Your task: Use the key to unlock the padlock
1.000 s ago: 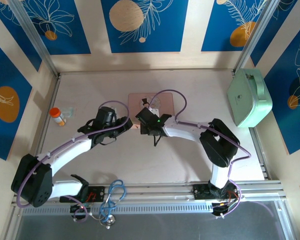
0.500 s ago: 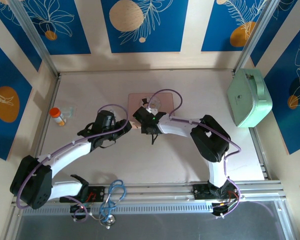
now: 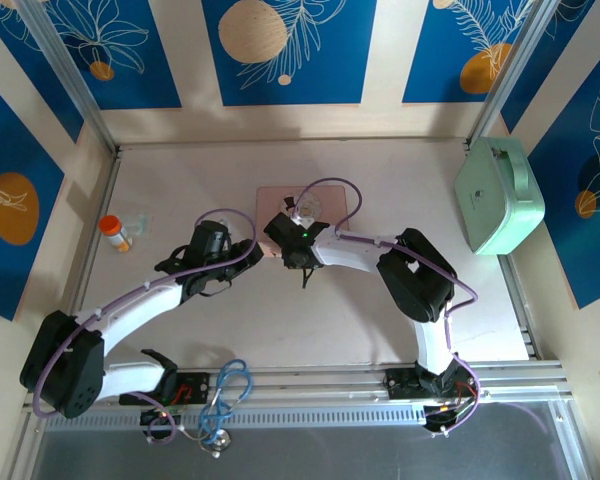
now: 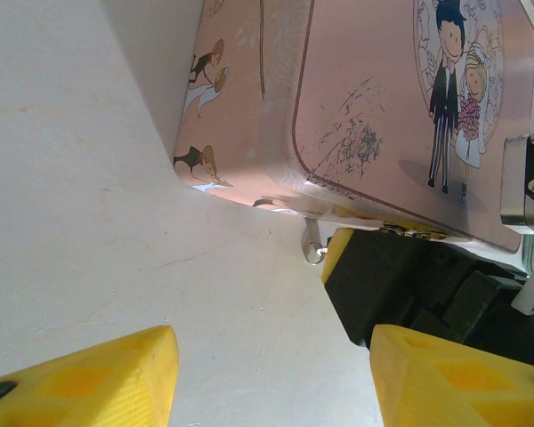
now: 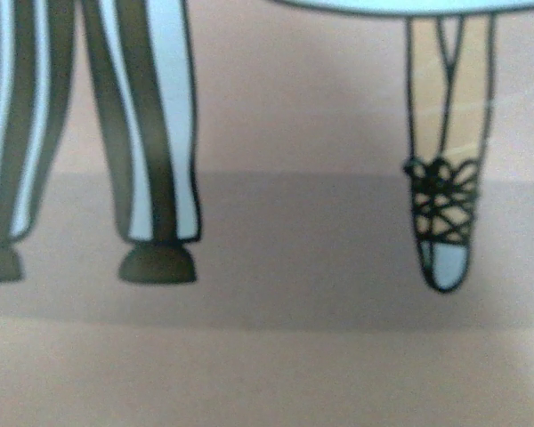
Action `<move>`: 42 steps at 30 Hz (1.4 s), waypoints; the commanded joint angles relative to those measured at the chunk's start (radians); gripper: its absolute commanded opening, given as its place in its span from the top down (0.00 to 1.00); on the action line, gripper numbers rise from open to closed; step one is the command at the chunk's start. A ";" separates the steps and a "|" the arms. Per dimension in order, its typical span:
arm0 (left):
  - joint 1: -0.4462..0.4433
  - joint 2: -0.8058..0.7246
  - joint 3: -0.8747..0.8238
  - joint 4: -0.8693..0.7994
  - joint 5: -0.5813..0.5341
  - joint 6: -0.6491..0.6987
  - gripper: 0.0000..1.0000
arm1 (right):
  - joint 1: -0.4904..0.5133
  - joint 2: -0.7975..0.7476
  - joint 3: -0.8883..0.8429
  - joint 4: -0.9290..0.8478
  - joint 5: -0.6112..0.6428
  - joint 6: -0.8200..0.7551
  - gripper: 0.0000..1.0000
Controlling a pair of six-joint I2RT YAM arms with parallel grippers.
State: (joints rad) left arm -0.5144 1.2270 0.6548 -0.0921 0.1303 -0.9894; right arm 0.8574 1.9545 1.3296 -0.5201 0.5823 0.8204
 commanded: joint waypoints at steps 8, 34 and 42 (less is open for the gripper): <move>0.009 0.001 -0.018 0.019 0.012 0.013 0.42 | -0.024 0.035 0.081 -0.136 -0.105 0.024 0.80; 0.095 -0.199 -0.146 0.134 0.173 0.075 0.38 | -0.112 0.050 0.224 -0.367 -0.477 -0.013 0.89; -0.030 -0.013 -0.237 0.559 0.193 -0.022 0.37 | -0.168 0.033 0.211 -0.359 -0.633 -0.019 0.90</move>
State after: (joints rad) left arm -0.5156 1.1675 0.4473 0.2249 0.2829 -0.9474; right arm 0.7055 2.0014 1.5372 -0.8692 0.0898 0.8112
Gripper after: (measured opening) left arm 0.630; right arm 0.216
